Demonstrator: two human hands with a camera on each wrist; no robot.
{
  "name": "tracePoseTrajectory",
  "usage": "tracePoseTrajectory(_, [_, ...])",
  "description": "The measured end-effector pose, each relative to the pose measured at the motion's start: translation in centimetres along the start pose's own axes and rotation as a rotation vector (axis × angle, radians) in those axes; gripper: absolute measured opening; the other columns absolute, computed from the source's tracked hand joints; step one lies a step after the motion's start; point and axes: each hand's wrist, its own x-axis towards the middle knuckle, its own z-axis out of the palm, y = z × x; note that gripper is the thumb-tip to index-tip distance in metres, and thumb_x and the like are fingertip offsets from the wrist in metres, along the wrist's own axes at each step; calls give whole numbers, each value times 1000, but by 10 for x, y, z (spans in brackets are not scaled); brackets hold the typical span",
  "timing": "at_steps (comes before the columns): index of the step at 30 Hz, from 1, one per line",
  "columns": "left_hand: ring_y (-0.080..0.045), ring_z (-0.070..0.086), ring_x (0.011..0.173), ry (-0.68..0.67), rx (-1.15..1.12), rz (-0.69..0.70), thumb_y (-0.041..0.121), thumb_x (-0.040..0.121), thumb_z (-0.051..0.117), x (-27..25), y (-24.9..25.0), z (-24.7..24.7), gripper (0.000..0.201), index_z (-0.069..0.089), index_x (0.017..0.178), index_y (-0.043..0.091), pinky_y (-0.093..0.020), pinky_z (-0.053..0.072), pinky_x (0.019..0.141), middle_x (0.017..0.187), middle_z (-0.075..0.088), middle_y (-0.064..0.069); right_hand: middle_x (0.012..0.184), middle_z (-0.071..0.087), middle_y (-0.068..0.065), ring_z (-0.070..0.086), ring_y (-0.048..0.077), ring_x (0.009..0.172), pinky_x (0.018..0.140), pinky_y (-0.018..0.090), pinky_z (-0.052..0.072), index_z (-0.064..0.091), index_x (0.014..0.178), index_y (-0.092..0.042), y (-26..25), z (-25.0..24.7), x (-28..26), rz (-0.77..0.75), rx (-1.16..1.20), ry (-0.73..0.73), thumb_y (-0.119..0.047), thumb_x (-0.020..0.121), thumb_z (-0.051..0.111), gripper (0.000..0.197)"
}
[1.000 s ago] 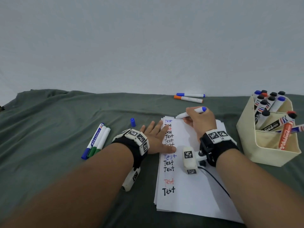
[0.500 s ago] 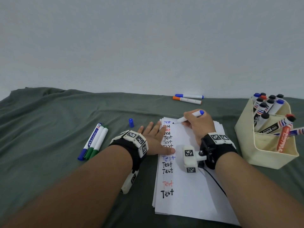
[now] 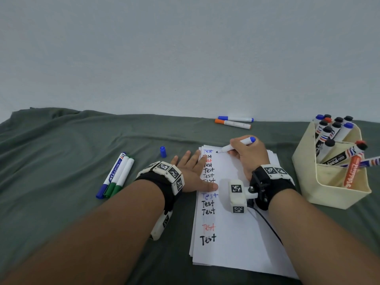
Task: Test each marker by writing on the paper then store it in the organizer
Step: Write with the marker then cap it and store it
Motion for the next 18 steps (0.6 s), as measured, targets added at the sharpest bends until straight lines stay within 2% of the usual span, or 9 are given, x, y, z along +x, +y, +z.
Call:
tracePoseTrajectory(2, [-17,-27,146,3,-1,1,87,77,37,2,0,1,108,-17,153,33,-49,-13,119,159,-29,10,74,76,-1,62,13,65,73,44,54,72,77,-30,-1,-1,-1,1,-5,9,-42,72,68,14])
tracePoseTrajectory(4, [-17,-26,147,8,1,0,87,76,36,3,-1,2,109,-17,153,32,-50,-13,118,159,-29,10,74,76,-1,60,11,62,72,40,52,72,78,-30,-2,0,-2,-1,1,4,-42,72,68,14])
tracePoseTrajectory(7, [-17,-26,147,13,-2,-1,88,75,37,4,-2,3,109,-17,153,33,-50,-13,118,159,-28,11,71,75,2,62,15,64,72,40,53,72,71,-31,-4,1,-4,-4,4,-2,-39,72,69,9])
tracePoseTrajectory(13, [-17,-27,146,8,-6,-2,87,77,37,3,-1,2,108,-17,153,33,-50,-13,118,159,-29,11,69,74,-1,53,16,62,67,37,45,70,70,-25,-5,-3,-4,-31,-42,25,-40,74,61,18])
tracePoseTrajectory(15, [-16,-27,146,5,-9,-1,86,77,38,2,-1,2,108,-17,153,33,-50,-14,118,159,-29,11,68,74,-2,56,15,63,68,38,48,71,70,-27,-6,-3,-5,-26,-36,22,-39,75,64,15])
tracePoseTrajectory(18, [-16,-27,146,1,-9,-1,87,76,38,2,-1,1,108,-17,153,33,-50,-13,118,159,-29,11,76,77,5,58,16,65,73,42,51,66,69,-20,-5,-3,-4,-2,-17,31,-40,72,64,21])
